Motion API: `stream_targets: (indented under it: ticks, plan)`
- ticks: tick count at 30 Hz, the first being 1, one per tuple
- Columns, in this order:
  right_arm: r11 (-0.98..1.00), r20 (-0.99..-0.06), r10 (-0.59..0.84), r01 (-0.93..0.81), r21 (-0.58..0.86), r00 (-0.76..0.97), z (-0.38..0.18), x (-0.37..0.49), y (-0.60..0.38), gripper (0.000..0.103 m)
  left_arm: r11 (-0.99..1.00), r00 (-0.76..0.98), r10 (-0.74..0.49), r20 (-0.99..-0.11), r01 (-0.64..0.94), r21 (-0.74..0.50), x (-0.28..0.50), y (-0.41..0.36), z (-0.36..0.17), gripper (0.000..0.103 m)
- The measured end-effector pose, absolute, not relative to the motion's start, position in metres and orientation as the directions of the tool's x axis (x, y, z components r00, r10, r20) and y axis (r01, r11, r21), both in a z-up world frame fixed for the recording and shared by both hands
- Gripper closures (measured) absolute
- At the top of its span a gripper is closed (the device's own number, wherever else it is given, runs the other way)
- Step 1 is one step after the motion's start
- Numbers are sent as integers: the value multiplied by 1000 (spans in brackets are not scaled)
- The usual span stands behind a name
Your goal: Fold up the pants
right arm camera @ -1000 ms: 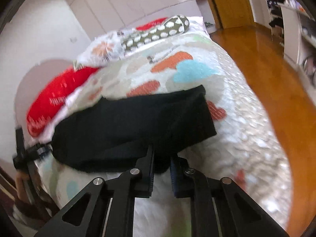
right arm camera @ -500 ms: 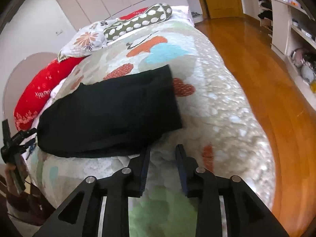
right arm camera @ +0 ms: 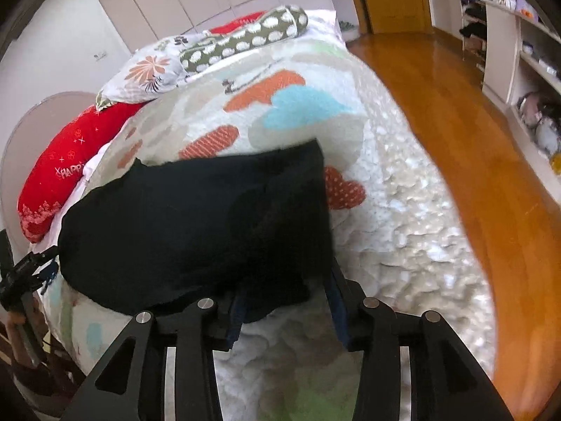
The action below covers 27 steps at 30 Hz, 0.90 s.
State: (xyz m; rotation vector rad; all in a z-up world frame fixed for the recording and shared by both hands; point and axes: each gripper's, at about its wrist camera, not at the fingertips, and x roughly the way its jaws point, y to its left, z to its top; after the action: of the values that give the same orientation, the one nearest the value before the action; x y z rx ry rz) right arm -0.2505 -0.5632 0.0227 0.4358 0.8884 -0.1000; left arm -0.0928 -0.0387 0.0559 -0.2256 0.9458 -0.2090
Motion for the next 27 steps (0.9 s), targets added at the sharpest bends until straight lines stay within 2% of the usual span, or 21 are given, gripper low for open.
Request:
stream_targets:
  ticks: [1, 2, 5, 8, 10, 15, 18, 21, 22, 24, 27]
  plan:
    - [904, -761, 108, 255, 343, 640, 21, -249, -563, 77, 956, 565, -278, -777, 82, -282, -93, -40, 56, 24]
    - [905, -750, 127, 234, 355, 649, 24, -250, -560, 95, 956, 565, -279, -776, 87, -280, -94, -40, 57, 24]
    - [942, -722, 80, 185, 281, 687, 47, -266, -552, 98, 961, 581, -262, -770, 88, -261, -95, -37, 60, 24]
    - [958, -757, 1, 216, 187, 654, 50, -278, -555, 102, 961, 590, -253, -767, 64, -268, -93, -29, 59, 24]
    - [955, -789, -10, 239, 174, 614, 36, -280, -560, 102, 963, 587, -241, -773, 48, -264, -91, -24, 56, 24]
    - [952, -789, -28, 257, 166, 613, 37, -280, -560, 102, 968, 593, -218, -775, 29, -249, -94, -12, 55, 24]
    - [940, -800, -199, 340, 7, 567, 49, -285, -566, 96, 971, 598, -204, -775, 20, -240, -93, -5, 55, 24]
    - [939, -769, -184, 340, 46, 612, 67, -292, -570, 96, 973, 597, -190, -779, 11, -229, -90, -3, 52, 24]
    - [941, -763, -192, 338, 36, 618, 72, -292, -568, 93, 974, 597, -186, -780, 10, -224, -90, -3, 51, 24]
    - [950, -746, -194, 311, 19, 637, 80, -288, -558, 77, 976, 597, -179, -782, 12, -215, -89, -4, 49, 24]
    - [968, -733, -140, 248, 41, 666, 85, -277, -540, 75, 980, 598, -167, -784, 13, -199, -87, -5, 45, 24]
